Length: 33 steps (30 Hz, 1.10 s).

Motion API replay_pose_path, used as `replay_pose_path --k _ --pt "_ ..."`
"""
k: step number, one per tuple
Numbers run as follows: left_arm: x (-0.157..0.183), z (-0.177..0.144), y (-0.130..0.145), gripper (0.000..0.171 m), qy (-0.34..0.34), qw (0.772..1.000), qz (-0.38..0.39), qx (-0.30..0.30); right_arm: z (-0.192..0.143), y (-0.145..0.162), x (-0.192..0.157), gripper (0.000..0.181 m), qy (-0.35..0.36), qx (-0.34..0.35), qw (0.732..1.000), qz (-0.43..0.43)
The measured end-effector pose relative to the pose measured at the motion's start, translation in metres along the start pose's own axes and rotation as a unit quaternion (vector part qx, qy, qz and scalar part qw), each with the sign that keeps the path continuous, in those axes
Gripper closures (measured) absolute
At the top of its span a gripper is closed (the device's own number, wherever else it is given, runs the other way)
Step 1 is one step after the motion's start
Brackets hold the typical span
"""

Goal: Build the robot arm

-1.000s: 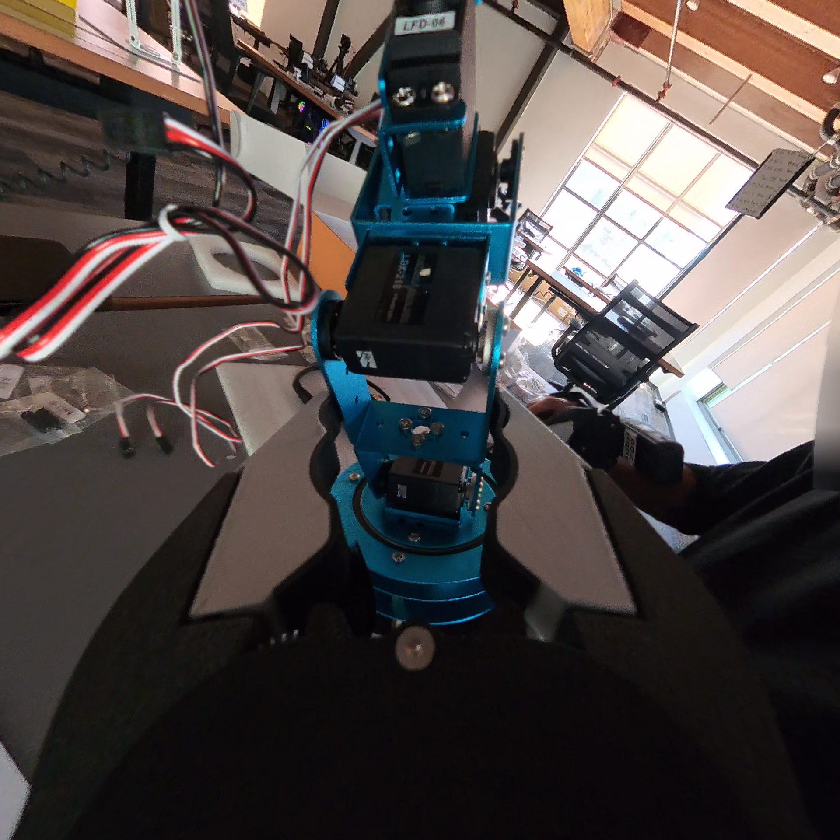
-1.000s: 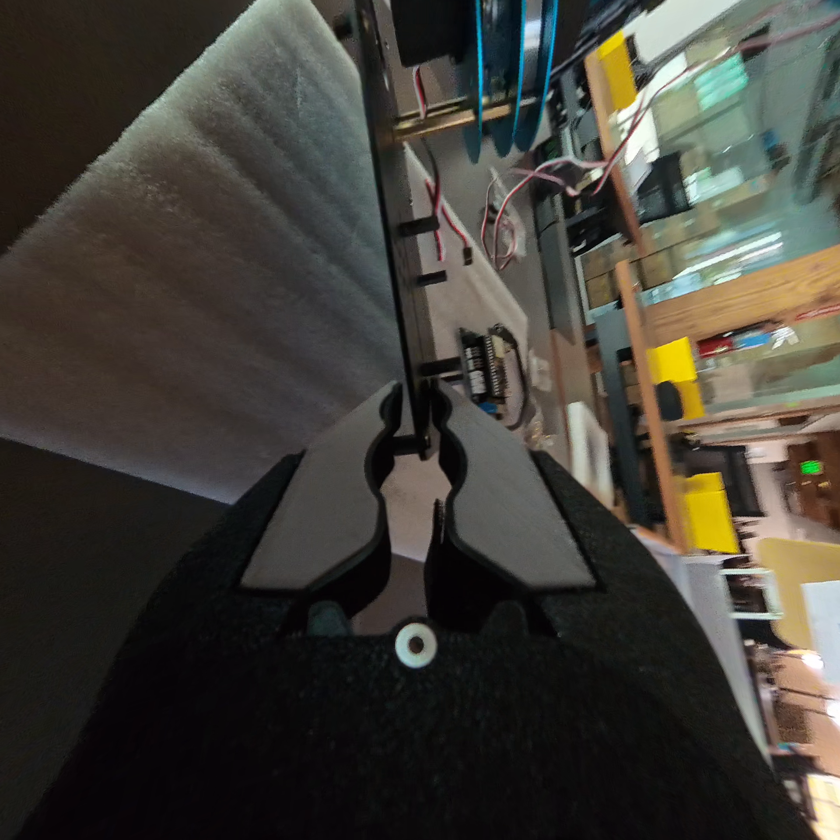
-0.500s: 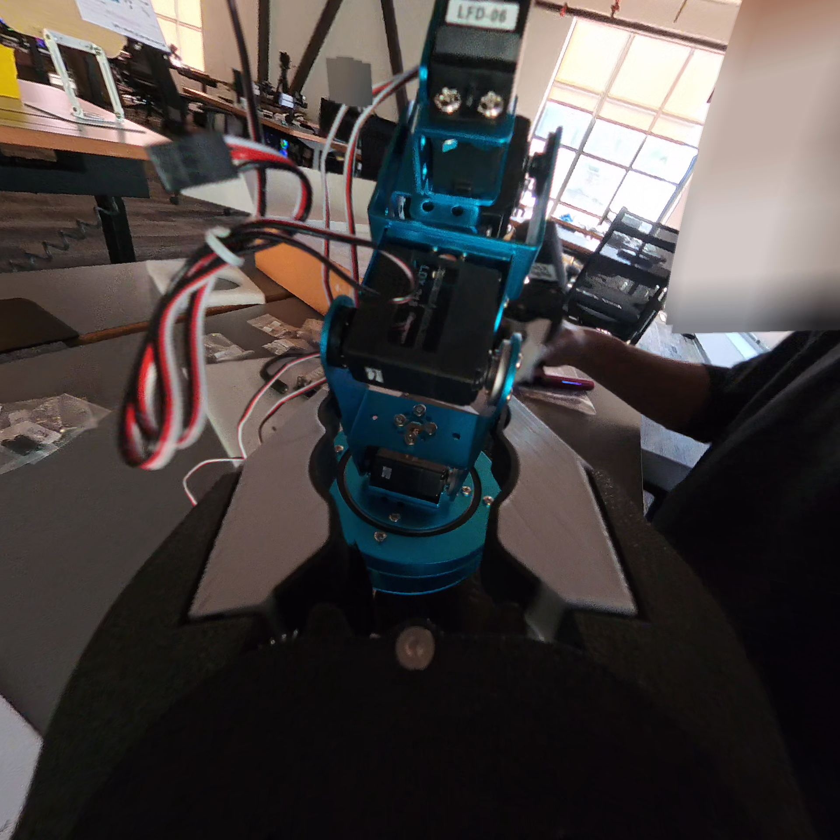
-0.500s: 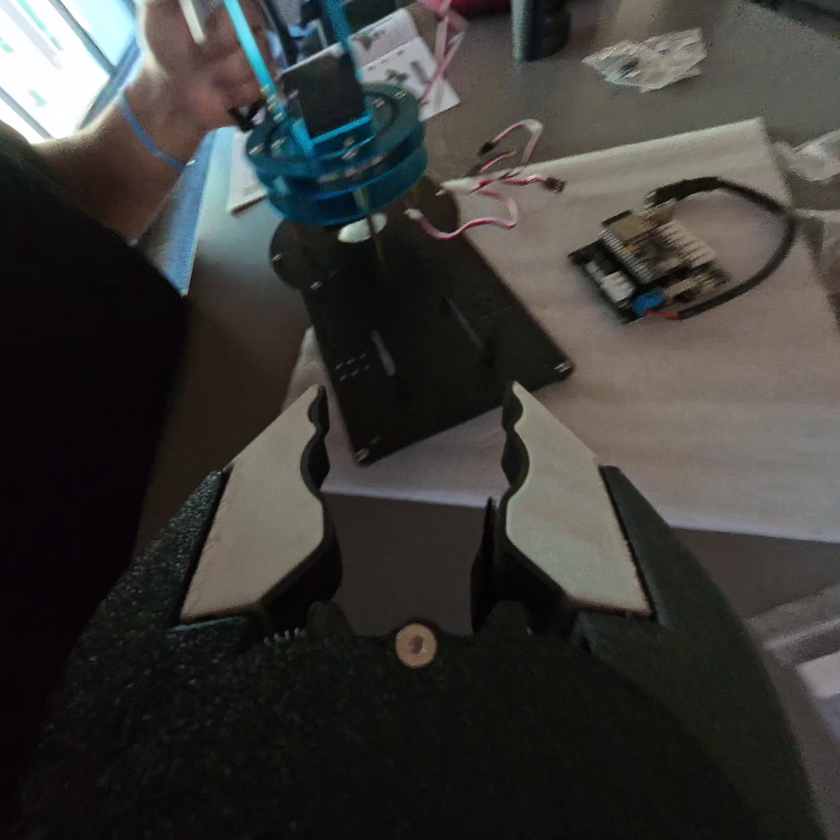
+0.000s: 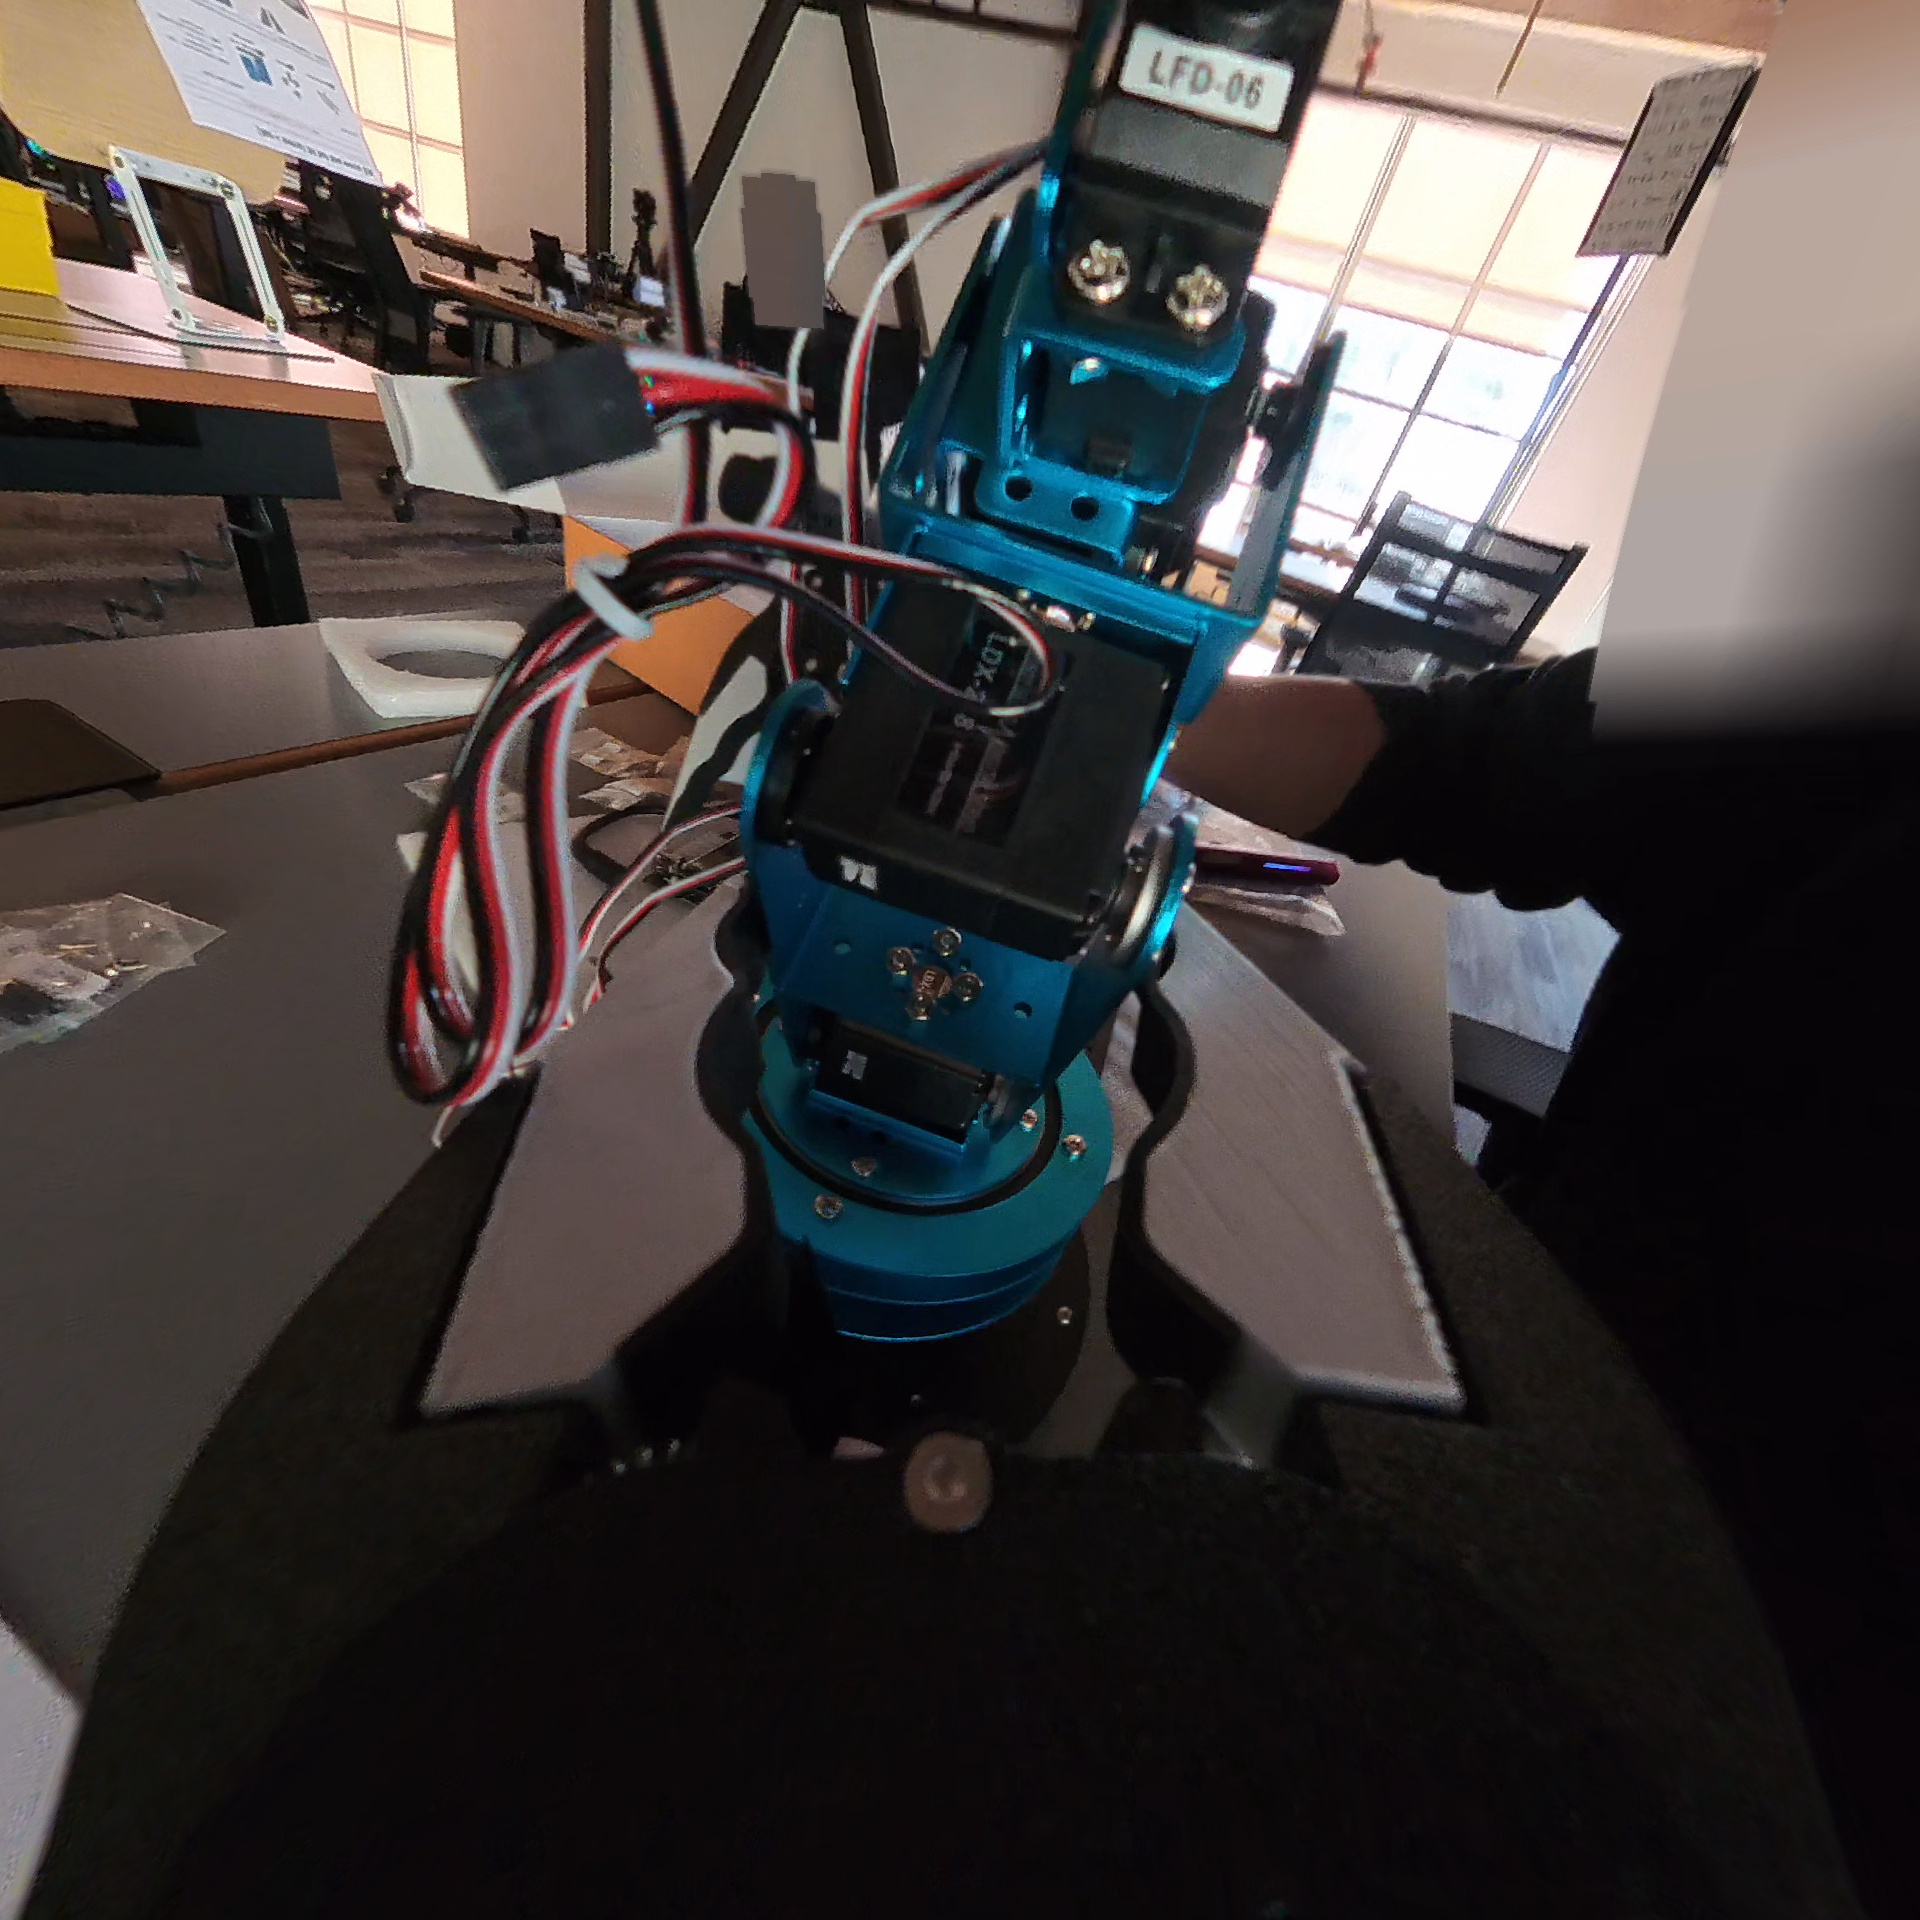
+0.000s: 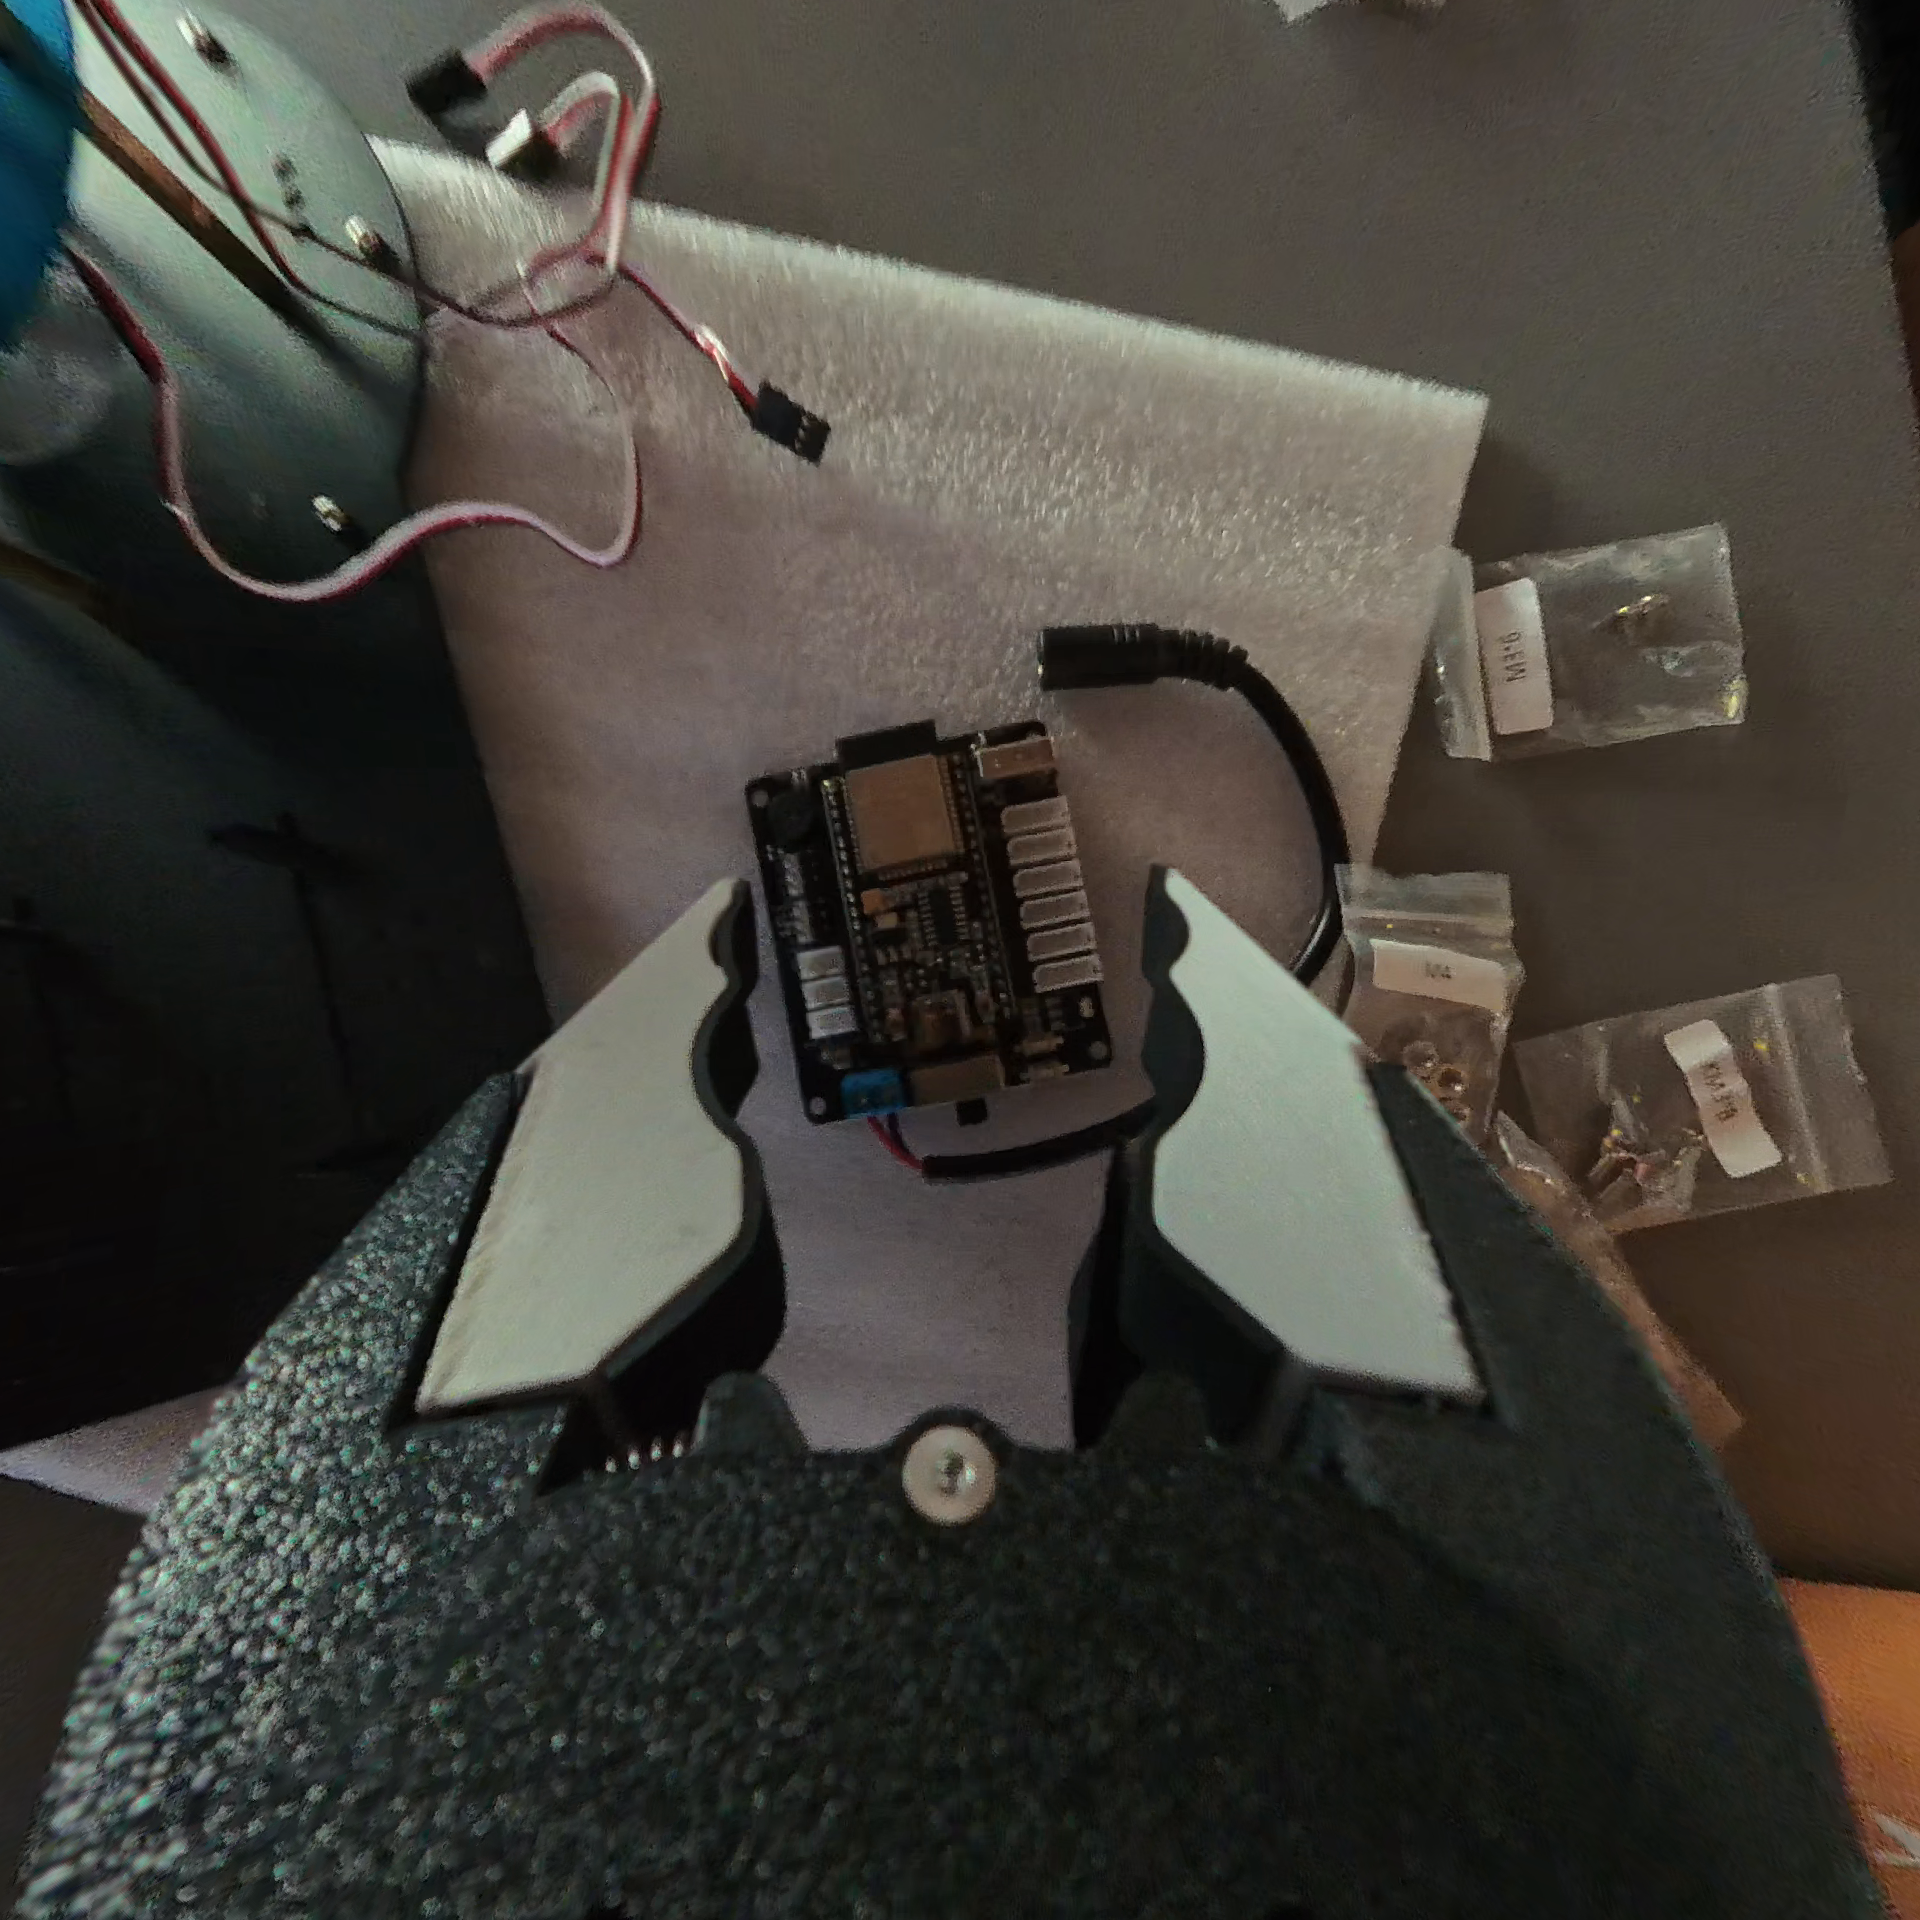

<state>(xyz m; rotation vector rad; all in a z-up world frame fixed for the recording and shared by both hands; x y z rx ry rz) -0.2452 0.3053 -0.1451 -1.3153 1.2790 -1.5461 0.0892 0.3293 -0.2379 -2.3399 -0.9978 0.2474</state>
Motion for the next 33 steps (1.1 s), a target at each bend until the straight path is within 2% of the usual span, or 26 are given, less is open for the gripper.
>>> replay_pose_path --k 4,6,7,9,13,17,21,23,26,33 --pt "0.004 -0.008 0.006 0.096 0.005 1.000 -0.017 0.015 0.005 0.003 -0.001 0.103 -0.018 -0.014 0.999 -0.027" --pt "0.007 -0.012 0.009 0.097 -0.004 1.000 -0.012 0.012 0.004 0.000 -0.004 0.109 -0.008 -0.029 0.998 -0.060" --pt "0.008 -0.014 0.011 0.097 -0.007 1.000 -0.011 0.010 0.004 -0.002 -0.007 0.119 -0.010 -0.031 0.997 -0.077" --pt "0.012 -0.018 0.012 0.097 -0.013 1.000 -0.011 0.014 0.002 -0.005 -0.013 0.120 0.011 -0.031 0.993 -0.113" --pt "0.017 -0.025 0.016 0.097 -0.042 0.999 -0.005 0.007 -0.005 -0.006 -0.017 0.120 0.039 -0.033 0.990 -0.129" --pt "0.032 -0.035 0.017 0.097 -0.069 0.998 -0.002 0.015 -0.040 -0.017 -0.035 0.120 0.040 0.003 0.993 -0.110" --pt "0.055 -0.043 0.023 0.097 -0.089 0.996 -0.009 0.026 -0.077 -0.027 -0.090 0.120 -0.002 0.019 0.996 -0.092" --pt "0.066 -0.043 0.028 0.097 -0.092 0.995 -0.017 0.032 -0.076 -0.019 -0.114 0.120 -0.023 0.004 0.996 -0.084" --pt "0.076 -0.041 0.036 0.099 -0.094 0.994 -0.031 0.047 -0.060 -0.005 -0.131 0.120 -0.029 -0.017 0.996 -0.082" --pt "0.083 -0.034 0.046 0.102 -0.079 0.993 -0.057 0.068 -0.042 0.001 -0.135 0.119 -0.041 -0.032 0.995 -0.083"
Point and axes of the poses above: each gripper's, where its closed fingertips meet, z out along the fingers, y out of its underside, x = y × z across the jaws, the point moved 8 cm from there along -z, back along the fingers, and after that the axes turned 6 degrees about y, right-handed, at the moved point
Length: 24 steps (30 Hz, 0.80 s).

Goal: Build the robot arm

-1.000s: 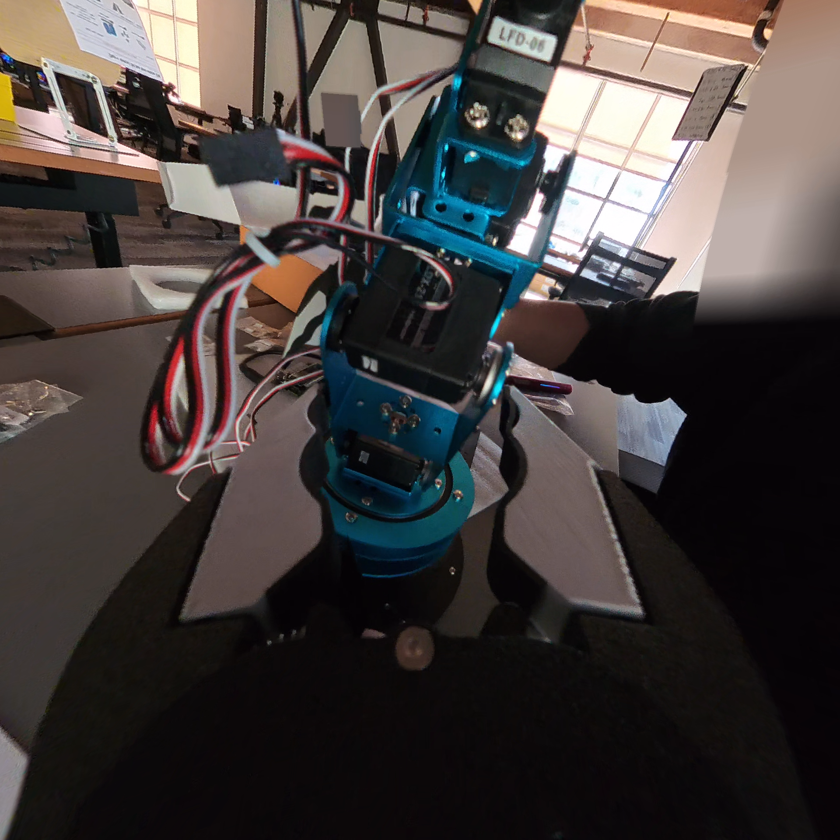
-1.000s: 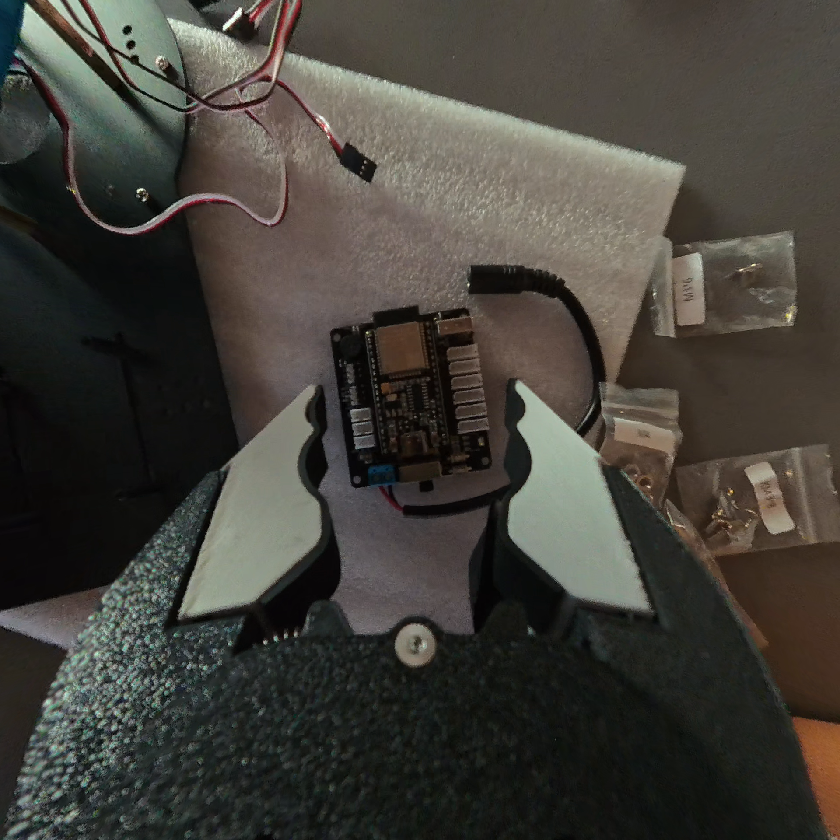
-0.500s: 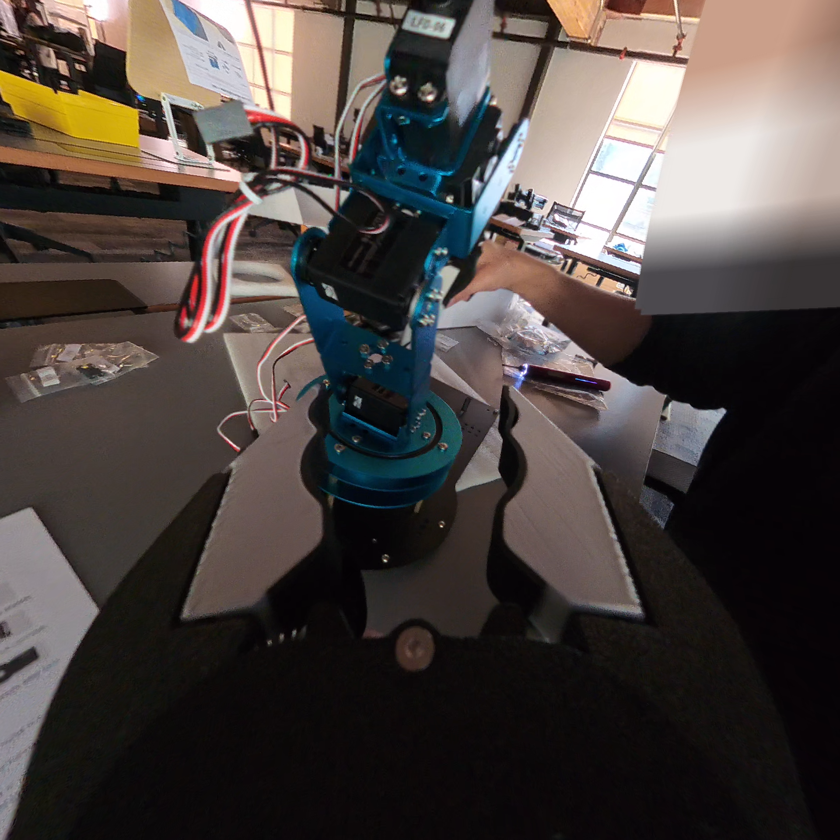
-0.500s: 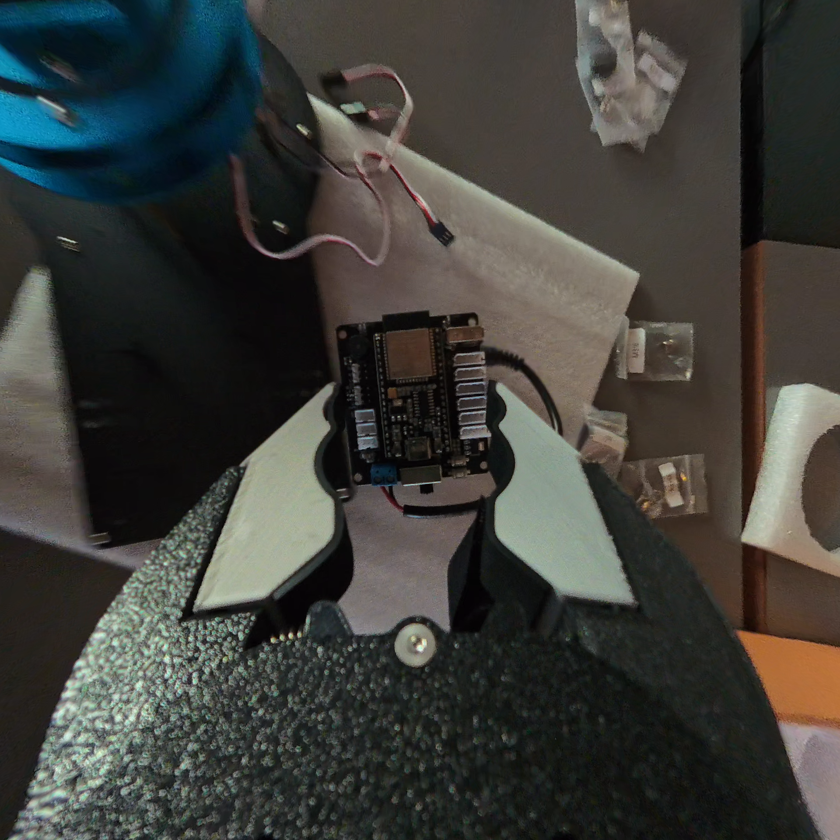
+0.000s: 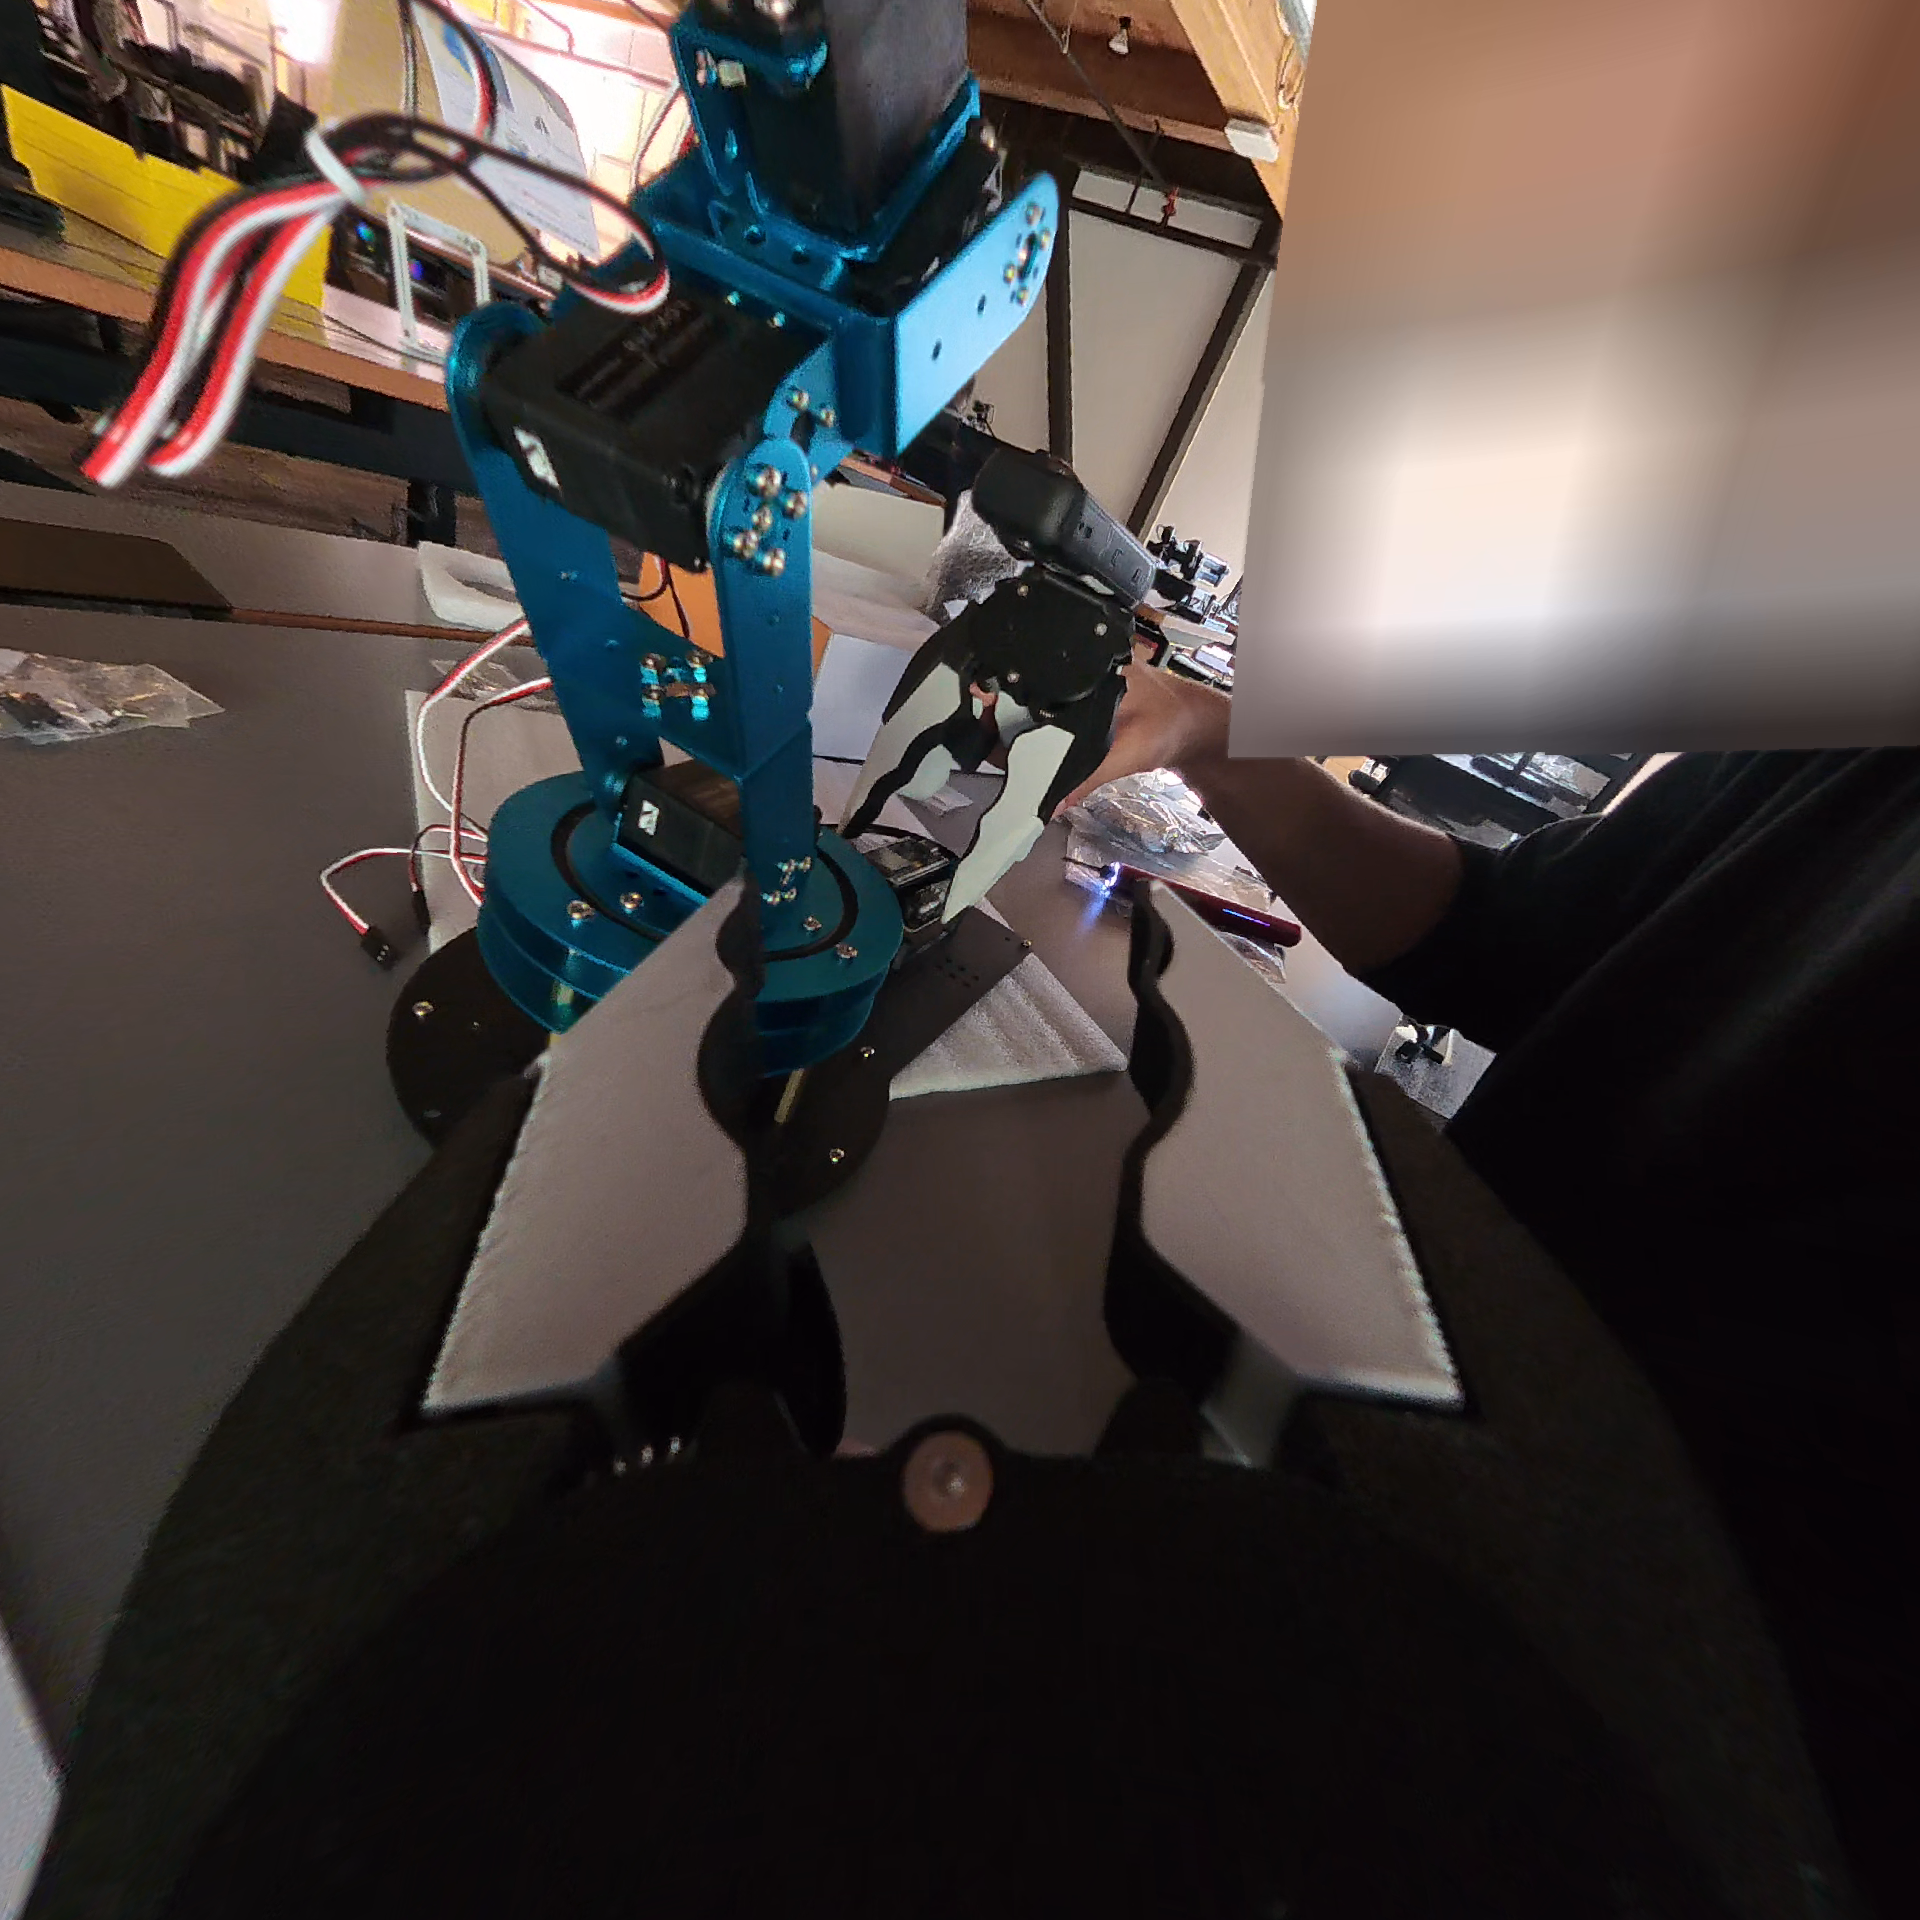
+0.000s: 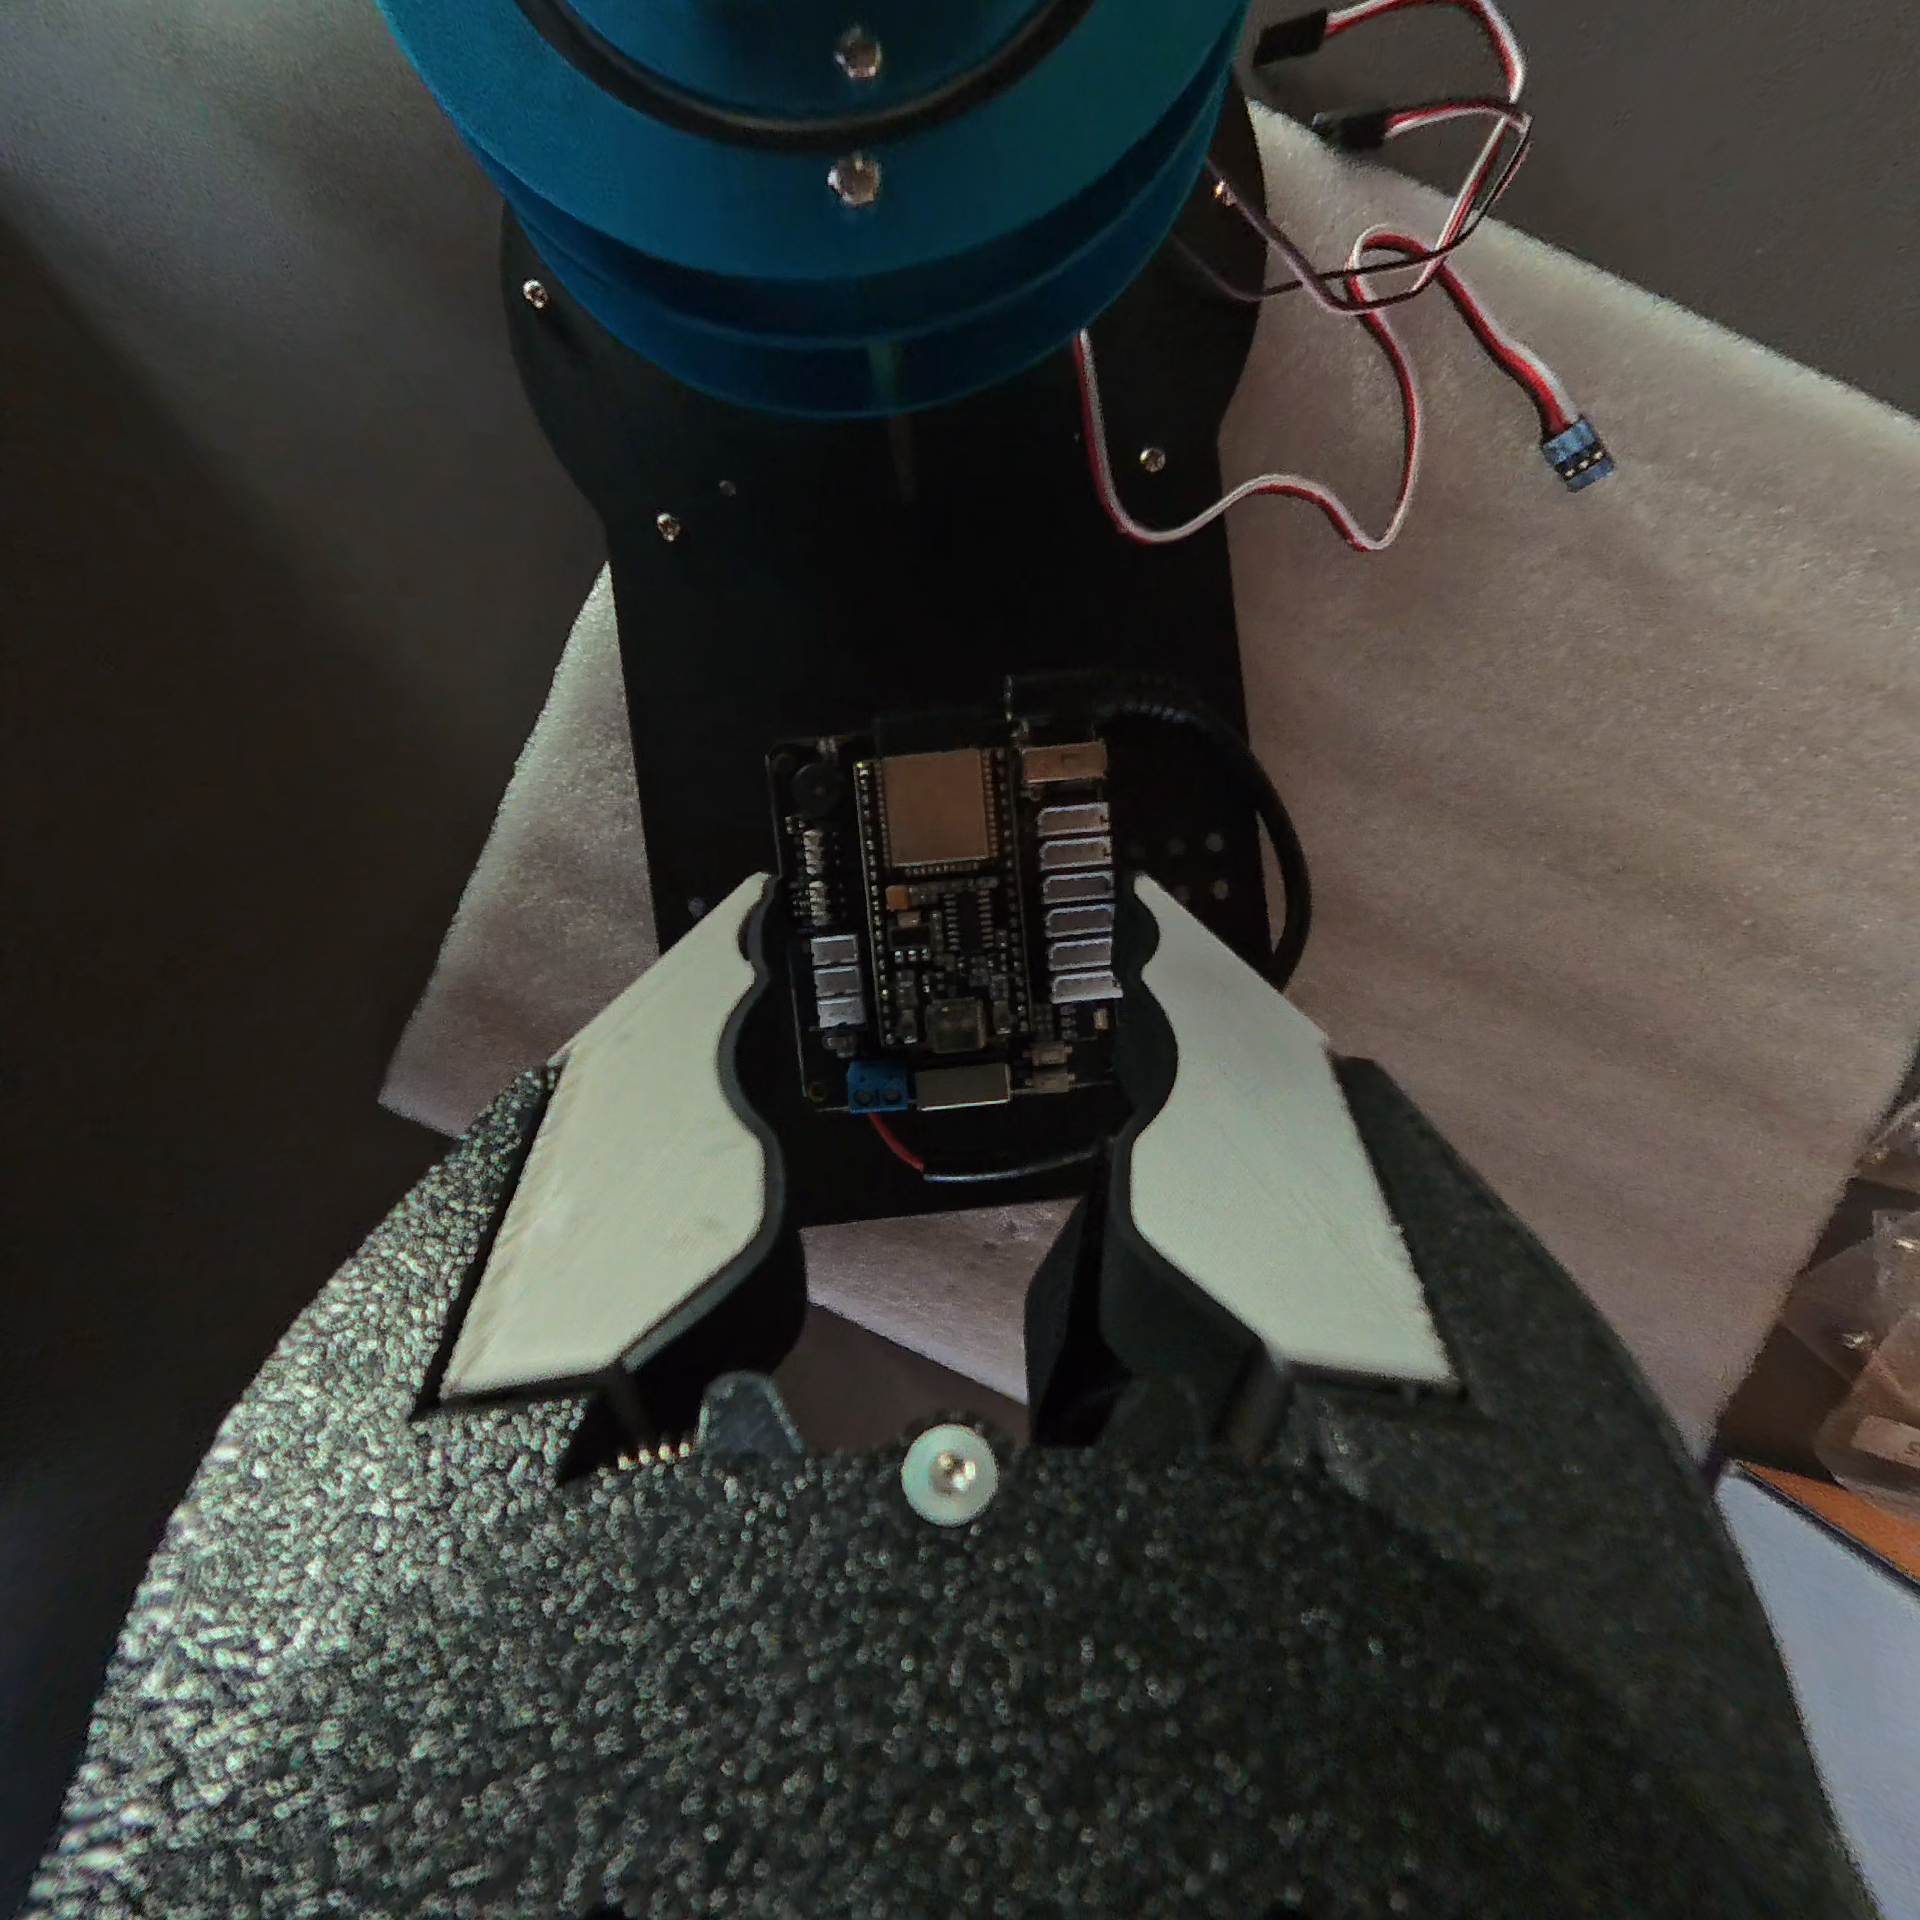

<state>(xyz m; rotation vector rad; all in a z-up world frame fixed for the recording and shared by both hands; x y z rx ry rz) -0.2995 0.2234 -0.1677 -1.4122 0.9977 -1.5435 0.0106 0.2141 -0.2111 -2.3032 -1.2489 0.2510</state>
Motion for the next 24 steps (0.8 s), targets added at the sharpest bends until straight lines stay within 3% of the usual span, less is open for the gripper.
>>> replay_pose_path --k 10,24 --pt "-0.001 0.005 0.005 0.102 0.001 1.000 -0.001 -0.014 0.005 0.002 0.002 0.119 0.002 -0.017 1.000 -0.004" --pt "0.014 0.011 0.017 0.103 0.007 0.998 0.024 -0.053 0.005 0.006 -0.001 0.117 0.021 0.014 1.000 -0.016"
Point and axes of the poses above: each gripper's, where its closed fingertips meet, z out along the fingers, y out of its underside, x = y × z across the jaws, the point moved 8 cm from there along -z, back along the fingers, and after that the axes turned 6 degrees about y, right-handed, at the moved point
